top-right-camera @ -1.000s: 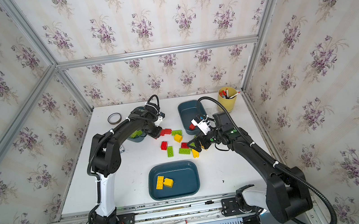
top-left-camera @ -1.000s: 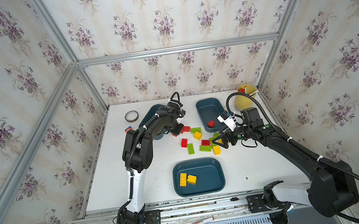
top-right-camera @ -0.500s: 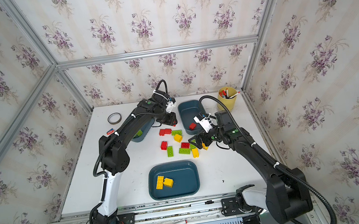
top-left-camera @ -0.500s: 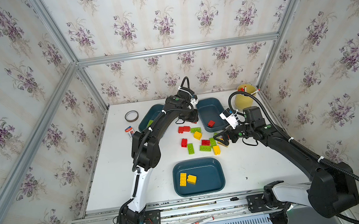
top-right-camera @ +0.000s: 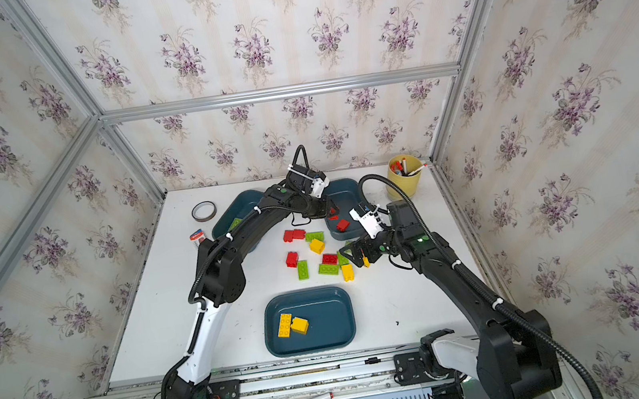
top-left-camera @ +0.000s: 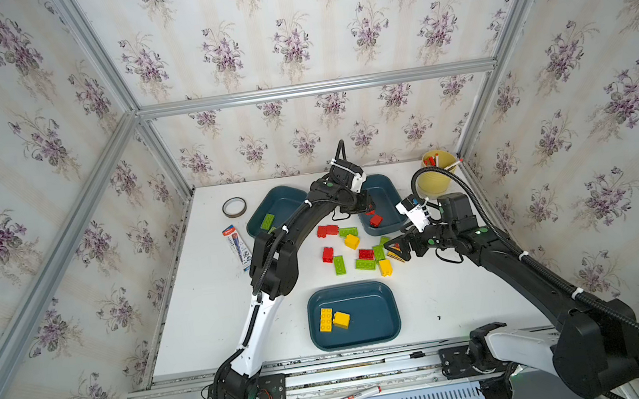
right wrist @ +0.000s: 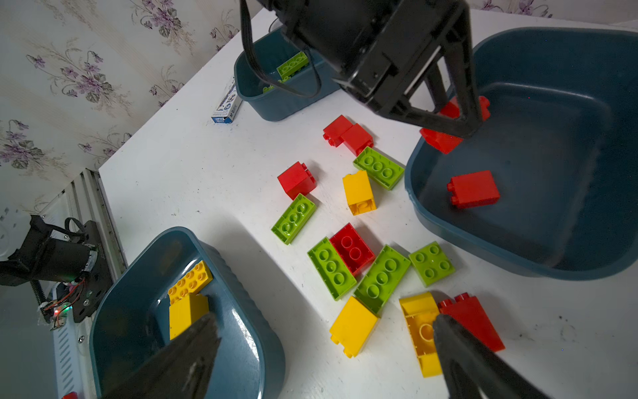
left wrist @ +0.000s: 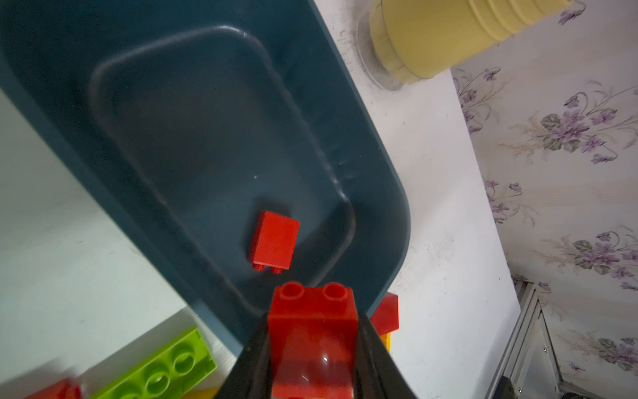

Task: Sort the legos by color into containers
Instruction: 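Carry the red brick into the bin beside the yellow cup and release, then move the left gripper back to the pile and grasp a red brick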

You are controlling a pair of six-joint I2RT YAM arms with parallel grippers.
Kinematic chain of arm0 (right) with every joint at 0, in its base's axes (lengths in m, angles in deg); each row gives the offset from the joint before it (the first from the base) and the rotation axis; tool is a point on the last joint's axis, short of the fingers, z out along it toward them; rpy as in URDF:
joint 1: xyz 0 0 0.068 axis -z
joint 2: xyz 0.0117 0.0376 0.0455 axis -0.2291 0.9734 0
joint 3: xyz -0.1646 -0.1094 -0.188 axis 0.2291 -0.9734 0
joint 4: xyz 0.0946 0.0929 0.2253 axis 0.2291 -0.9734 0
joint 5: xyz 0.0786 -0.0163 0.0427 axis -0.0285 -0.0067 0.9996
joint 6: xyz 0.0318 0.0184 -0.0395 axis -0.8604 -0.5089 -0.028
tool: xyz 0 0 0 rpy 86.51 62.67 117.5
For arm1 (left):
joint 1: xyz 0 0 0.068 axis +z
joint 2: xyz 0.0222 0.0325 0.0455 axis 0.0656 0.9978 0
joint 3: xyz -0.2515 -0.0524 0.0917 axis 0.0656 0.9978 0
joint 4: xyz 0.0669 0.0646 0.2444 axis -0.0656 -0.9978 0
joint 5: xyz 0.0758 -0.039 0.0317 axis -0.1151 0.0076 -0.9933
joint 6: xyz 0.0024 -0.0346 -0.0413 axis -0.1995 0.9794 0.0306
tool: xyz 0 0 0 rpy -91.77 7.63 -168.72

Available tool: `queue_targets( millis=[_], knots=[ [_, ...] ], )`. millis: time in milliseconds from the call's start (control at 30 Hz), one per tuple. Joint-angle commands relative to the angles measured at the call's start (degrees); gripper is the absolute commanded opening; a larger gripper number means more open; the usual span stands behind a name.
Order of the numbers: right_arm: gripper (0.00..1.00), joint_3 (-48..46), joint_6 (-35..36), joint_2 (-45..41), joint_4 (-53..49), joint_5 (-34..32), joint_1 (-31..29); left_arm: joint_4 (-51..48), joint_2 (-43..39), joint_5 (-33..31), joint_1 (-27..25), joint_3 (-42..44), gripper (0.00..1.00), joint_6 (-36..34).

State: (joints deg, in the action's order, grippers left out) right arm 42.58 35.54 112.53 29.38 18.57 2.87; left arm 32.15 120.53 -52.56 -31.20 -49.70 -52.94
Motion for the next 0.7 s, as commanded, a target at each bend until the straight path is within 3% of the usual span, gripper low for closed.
queue_targets(
  millis=[0, 167, 300, 433, 667],
  knots=[
    [1.00, 0.1, 0.4, -0.1, 1.3, 0.0, 0.1, 5.0, 1.1, -0.1, -0.1, -0.4, 0.30, 2.7],
    [1.00, 0.4, 0.7, -0.3, 0.9, 0.3, 0.2, 5.3, 1.3, -1.0, -0.2, 0.1, 0.51, 1.9],
    [1.00, 0.5, 0.9, -0.5, 0.3, 0.5, 0.3, 4.9, -3.8, -3.6, -0.4, 4.0, 0.66, -0.5],
    [1.00, 0.5, 0.9, -0.3, 0.3, 1.2, 0.3, 2.0, -10.1, -7.6, -0.3, 10.4, 0.67, -3.4],
    [1.00, 1.1, 1.0, 0.7, 0.4, 1.9, 0.3, -6.7, -20.7, -21.2, -0.1, 23.4, 0.66, -6.8]
  ],
)
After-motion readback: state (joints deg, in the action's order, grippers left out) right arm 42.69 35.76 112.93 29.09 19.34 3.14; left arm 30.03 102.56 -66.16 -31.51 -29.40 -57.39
